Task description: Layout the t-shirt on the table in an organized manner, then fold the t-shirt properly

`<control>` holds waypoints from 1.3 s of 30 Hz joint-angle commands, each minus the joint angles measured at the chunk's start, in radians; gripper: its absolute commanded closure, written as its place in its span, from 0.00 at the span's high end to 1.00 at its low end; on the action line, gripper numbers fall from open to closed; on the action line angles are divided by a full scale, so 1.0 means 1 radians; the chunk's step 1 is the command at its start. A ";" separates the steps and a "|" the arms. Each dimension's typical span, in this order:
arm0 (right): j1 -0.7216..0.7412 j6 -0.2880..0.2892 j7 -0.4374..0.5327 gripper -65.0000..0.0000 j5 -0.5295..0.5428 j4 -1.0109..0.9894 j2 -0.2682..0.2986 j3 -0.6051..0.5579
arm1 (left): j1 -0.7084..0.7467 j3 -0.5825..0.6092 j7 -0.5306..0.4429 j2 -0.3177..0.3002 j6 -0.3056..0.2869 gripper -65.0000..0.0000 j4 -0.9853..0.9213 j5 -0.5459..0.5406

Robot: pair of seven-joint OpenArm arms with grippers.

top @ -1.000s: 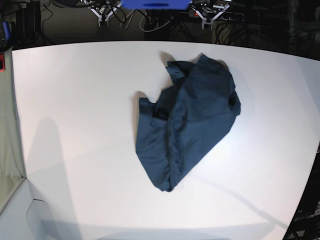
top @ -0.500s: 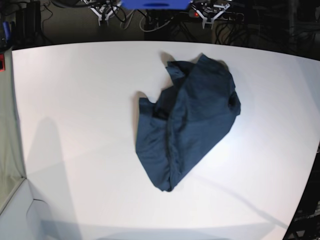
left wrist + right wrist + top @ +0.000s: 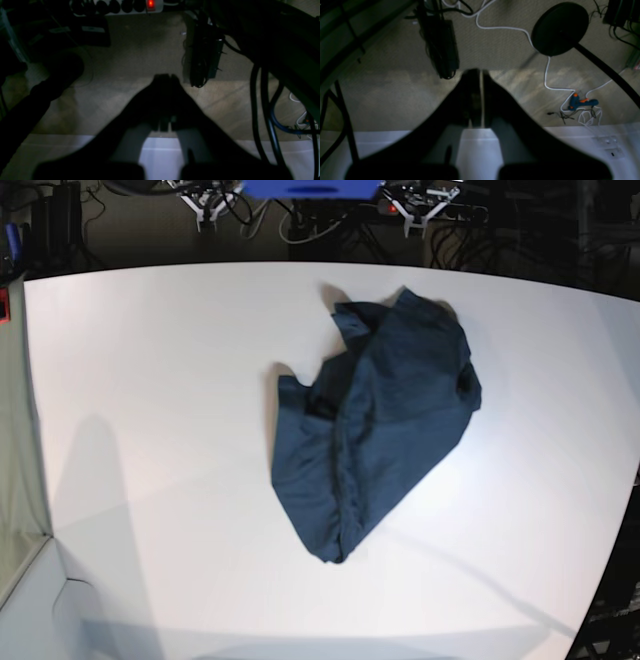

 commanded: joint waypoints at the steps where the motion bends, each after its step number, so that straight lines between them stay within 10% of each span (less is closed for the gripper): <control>1: -0.006 0.017 0.002 0.00 -0.002 0.004 0.006 0.001 | 0.005 0.002 0.001 -0.001 0.014 0.00 0.004 -0.001; 18: -0.416 0.020 0.056 0.00 0.000 0.616 0.078 0.007 | 0.473 0.001 0.007 -0.051 0.014 0.00 0.730 -0.003; 28: -0.566 0.243 -0.226 0.00 0.185 1.125 0.119 0.092 | 0.660 -0.001 0.137 -0.085 0.014 0.00 1.181 -0.061; 39: -0.721 0.256 -0.285 0.00 0.201 1.547 0.147 0.093 | 0.746 -0.022 0.194 -0.149 0.016 0.00 1.526 -0.153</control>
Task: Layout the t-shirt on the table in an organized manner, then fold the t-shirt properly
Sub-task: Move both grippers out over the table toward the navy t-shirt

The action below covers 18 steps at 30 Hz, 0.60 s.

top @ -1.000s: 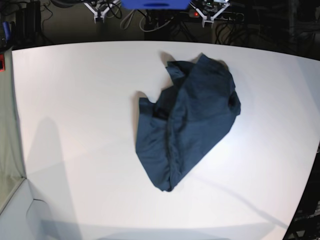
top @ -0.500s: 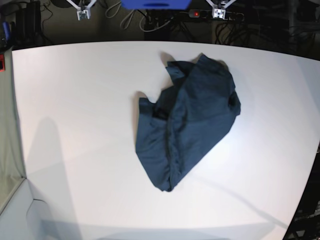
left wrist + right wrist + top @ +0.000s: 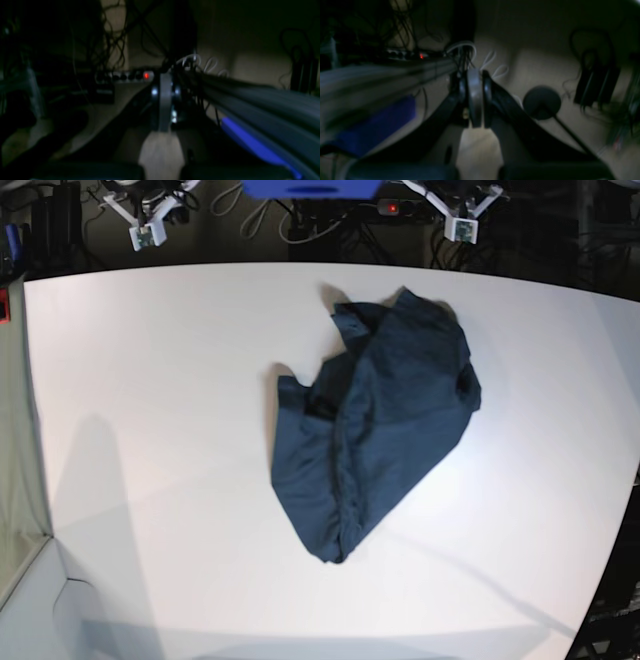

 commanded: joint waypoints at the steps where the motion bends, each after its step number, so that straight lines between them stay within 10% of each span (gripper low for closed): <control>1: -0.011 0.006 0.018 0.00 0.005 0.045 0.006 0.004 | 0.018 -0.025 -0.026 0.004 0.005 0.00 0.053 0.002; 18: 0.101 0.004 0.017 0.00 0.008 0.194 0.000 -0.002 | -0.019 -0.131 -0.022 0.010 0.005 0.00 0.268 -0.004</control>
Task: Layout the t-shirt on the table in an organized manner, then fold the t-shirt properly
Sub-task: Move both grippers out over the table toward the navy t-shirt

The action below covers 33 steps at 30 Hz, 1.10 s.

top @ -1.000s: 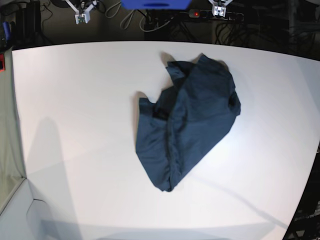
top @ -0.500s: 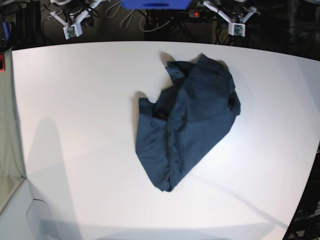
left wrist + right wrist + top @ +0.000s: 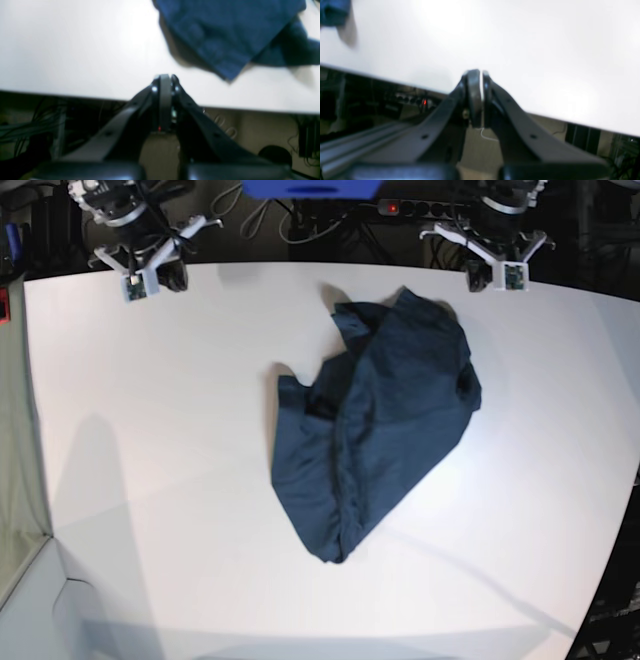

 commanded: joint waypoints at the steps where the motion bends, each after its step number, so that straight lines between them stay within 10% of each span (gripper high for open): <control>1: 0.001 0.004 0.019 0.00 0.007 0.018 0.004 0.002 | 0.010 -0.002 -0.020 0.003 0.002 0.01 0.019 -0.002; 12: 0.021 0.004 0.019 0.43 0.007 0.016 0.004 0.002 | -0.045 0.037 -0.020 0.017 -0.007 0.59 0.008 -0.080; 19: 0.034 0.004 0.019 0.44 0.007 0.015 0.007 0.002 | -0.178 0.035 0.128 0.017 -0.007 0.52 -0.058 -0.223; 33: 0.062 0.007 -0.080 0.44 0.007 0.013 0.011 0.005 | -0.224 0.035 0.126 0.024 -0.007 0.52 -0.193 -0.235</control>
